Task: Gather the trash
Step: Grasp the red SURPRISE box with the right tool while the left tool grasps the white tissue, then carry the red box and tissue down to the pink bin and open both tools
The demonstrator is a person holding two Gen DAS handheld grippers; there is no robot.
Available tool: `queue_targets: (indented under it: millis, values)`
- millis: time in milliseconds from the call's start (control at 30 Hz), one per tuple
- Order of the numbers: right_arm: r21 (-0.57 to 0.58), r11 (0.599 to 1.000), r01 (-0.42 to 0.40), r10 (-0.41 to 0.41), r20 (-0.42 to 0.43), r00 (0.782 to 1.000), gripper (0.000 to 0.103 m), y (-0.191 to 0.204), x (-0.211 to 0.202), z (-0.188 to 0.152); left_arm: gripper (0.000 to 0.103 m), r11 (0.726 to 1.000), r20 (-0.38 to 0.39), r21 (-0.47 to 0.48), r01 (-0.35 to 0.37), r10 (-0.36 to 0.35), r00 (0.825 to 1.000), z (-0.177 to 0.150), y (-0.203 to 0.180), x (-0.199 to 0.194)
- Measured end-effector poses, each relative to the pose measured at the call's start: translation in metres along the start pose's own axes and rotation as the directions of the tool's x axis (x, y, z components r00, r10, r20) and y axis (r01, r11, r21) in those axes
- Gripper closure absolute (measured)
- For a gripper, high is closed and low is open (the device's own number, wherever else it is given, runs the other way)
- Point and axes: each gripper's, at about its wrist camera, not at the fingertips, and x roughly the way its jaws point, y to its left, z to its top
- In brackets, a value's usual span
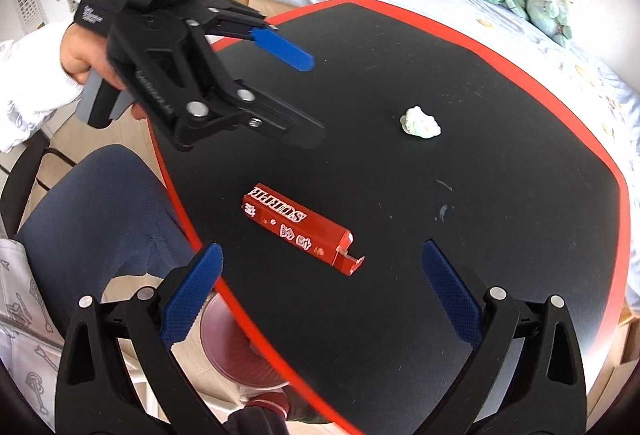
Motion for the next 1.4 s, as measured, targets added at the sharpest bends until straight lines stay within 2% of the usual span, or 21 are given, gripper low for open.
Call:
queue_targets:
  millis: [133, 433, 500, 567, 633, 667, 733, 800, 1033, 1067, 1400]
  values:
    - [-0.035, 0.998, -0.049, 0.050, 0.003, 0.999, 0.007, -0.010, 0.014, 0.005, 0.008, 1.000, -0.012, 0.009, 0.011, -0.011, 1.000, 0.010, 0.007, 0.019]
    - [-0.112, 0.987, -0.114, 0.114, -0.003, 0.993, 0.028, -0.014, 0.043, 0.007, 0.009, 0.999, 0.000, 0.032, 0.018, -0.018, 1.000, 0.030, 0.015, 0.055]
    - [-0.128, 0.984, -0.121, 0.121, -0.005, 0.993, 0.030, -0.012, 0.047, 0.005, 0.022, 0.999, 0.002, 0.044, 0.016, -0.016, 1.000, 0.031, 0.014, 0.060]
    - [-0.142, 0.982, -0.127, 0.129, 0.004, 0.992, 0.033, -0.010, 0.048, 0.004, 0.028, 0.998, 0.023, 0.056, -0.002, 0.001, 1.000, 0.032, 0.013, 0.061]
    - [-0.153, 0.980, -0.126, 0.130, 0.017, 0.991, 0.040, -0.007, 0.048, 0.002, 0.041, 0.998, 0.036, 0.061, -0.018, 0.016, 0.999, 0.033, 0.012, 0.061]
    - [-0.154, 0.980, -0.127, 0.132, 0.020, 0.991, 0.045, -0.006, 0.048, 0.002, 0.053, 0.997, 0.039, 0.065, -0.031, 0.028, 0.999, 0.034, 0.012, 0.060]
    - [-0.164, 0.979, -0.119, 0.124, 0.022, 0.992, 0.053, -0.005, 0.048, 0.002, 0.066, 0.997, 0.039, 0.070, -0.045, 0.043, 0.998, 0.035, 0.013, 0.060]
    - [-0.170, 0.979, -0.111, 0.116, 0.020, 0.993, 0.067, -0.004, 0.047, 0.002, 0.085, 0.996, 0.034, 0.073, -0.054, 0.052, 0.998, 0.035, 0.014, 0.059]
    - [-0.155, 0.984, -0.087, 0.089, 0.010, 0.996, 0.084, -0.001, 0.044, -0.001, 0.088, 0.997, 0.024, 0.058, -0.057, 0.056, 0.998, 0.032, 0.015, 0.055]
    - [-0.147, 0.986, -0.079, 0.081, 0.009, 0.997, 0.089, -0.001, 0.043, -0.001, 0.088, 0.997, 0.024, 0.055, -0.058, 0.057, 0.998, 0.032, 0.015, 0.055]
    - [-0.020, 0.999, -0.026, 0.026, 0.021, 0.999, 0.089, 0.004, 0.027, -0.004, 0.088, 0.996, 0.044, 0.013, -0.084, 0.084, 0.996, 0.019, 0.014, 0.021]
